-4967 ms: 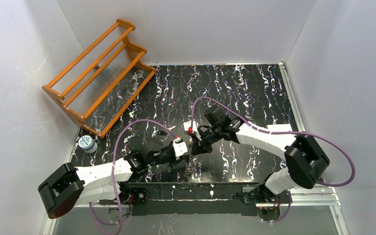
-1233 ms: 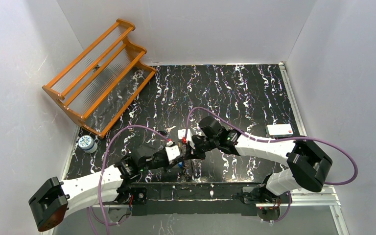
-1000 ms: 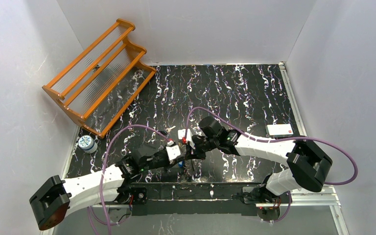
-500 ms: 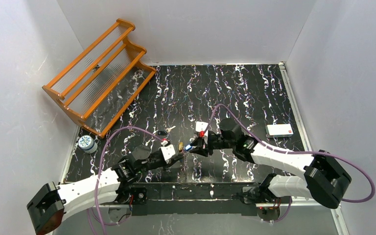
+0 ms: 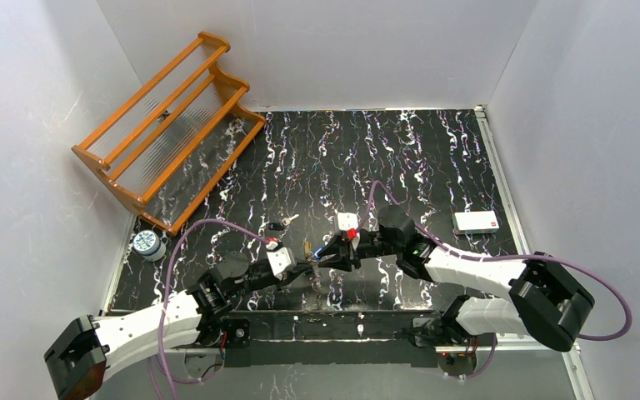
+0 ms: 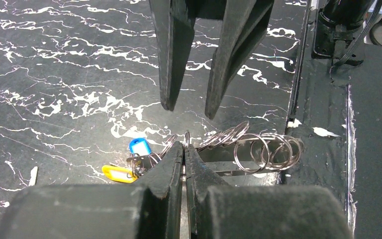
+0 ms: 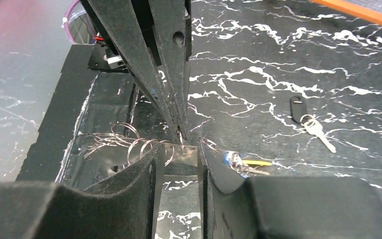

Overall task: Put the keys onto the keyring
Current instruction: Adjust the keyring.

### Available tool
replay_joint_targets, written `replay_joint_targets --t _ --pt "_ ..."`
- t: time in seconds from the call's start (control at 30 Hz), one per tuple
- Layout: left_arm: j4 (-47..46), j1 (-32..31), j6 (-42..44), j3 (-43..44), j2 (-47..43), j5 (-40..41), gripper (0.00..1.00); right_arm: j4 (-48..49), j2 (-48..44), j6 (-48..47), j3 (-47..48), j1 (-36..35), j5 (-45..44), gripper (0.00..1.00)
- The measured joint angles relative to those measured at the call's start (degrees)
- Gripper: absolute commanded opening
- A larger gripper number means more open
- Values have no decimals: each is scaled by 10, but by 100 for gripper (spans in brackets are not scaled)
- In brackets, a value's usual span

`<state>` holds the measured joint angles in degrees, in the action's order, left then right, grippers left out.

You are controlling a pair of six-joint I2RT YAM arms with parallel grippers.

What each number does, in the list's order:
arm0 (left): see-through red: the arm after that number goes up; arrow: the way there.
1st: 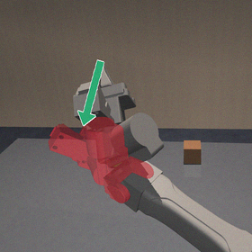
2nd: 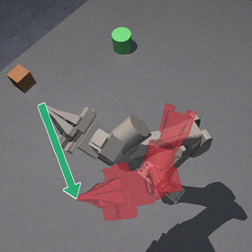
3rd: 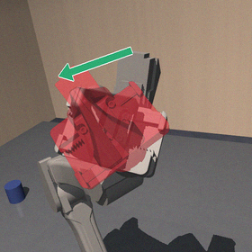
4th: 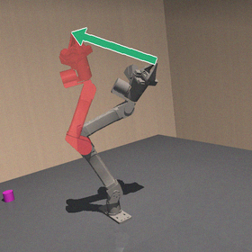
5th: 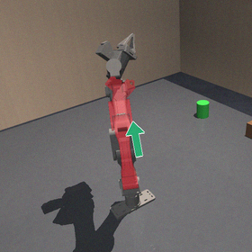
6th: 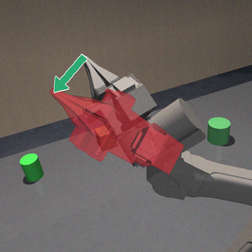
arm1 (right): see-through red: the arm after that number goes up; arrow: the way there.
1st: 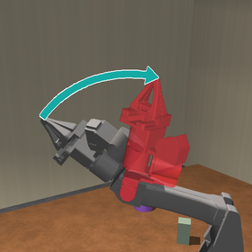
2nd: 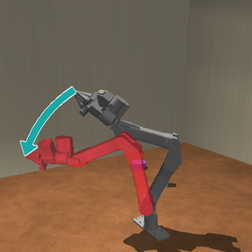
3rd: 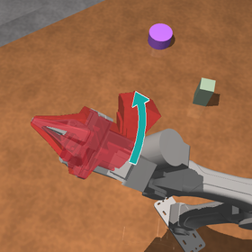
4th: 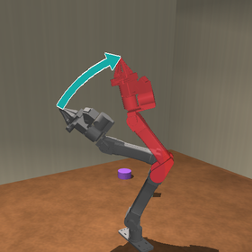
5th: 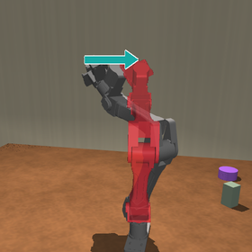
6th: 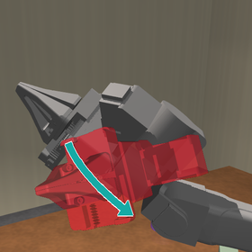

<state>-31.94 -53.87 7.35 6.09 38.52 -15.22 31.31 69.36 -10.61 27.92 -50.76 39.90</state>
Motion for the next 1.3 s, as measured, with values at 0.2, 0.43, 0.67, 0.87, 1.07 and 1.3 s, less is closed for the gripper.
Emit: replay_joint_targets --t 0.2,0.43,0.67,0.87,1.07,1.3 --pt "-7 0 -4 0 0 0 0 18 42 15 0 0 26 35" --pt "-10 0 -6 0 1 -2 0 27 65 21 0 0 38 30" --pt "-10 0 -8 0 3 -5 0 45 78 32 2 0 50 24" --pt "-10 0 -10 0 3 -5 0 48 91 33 16 2 56 1" --pt "-9 1 -16 0 3 -4 15 40 97 28 21 3 65 1" --pt "-5 0 -49 2 -24 38 81 0 81 18 26 3 37 1"
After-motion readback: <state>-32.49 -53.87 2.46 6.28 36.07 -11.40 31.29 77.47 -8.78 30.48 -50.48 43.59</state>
